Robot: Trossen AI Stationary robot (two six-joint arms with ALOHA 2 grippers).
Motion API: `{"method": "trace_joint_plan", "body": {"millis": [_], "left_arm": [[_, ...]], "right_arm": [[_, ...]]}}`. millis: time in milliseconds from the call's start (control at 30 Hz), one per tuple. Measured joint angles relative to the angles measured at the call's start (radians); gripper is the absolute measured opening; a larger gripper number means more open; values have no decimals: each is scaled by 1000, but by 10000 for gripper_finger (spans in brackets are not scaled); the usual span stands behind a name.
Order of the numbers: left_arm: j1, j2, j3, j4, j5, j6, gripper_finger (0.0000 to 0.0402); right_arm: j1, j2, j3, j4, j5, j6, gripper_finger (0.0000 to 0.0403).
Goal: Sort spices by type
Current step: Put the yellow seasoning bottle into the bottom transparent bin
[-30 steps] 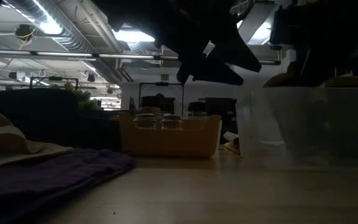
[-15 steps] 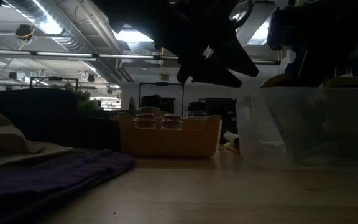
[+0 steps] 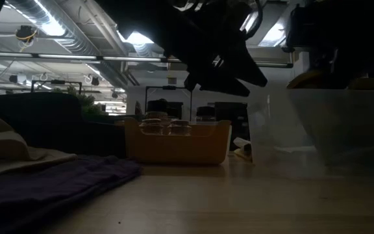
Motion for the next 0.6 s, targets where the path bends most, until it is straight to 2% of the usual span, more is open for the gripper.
{"method": "trace_joint_plan", "body": {"millis": [267,600], "left_arm": [[0,0,0,2,0,0,221],[-21,0,0,5,2,78,221]], "right_arm": [[0,0,-1,1,-99,3,200],[0,0,-1,5,-106,2,200]]}}
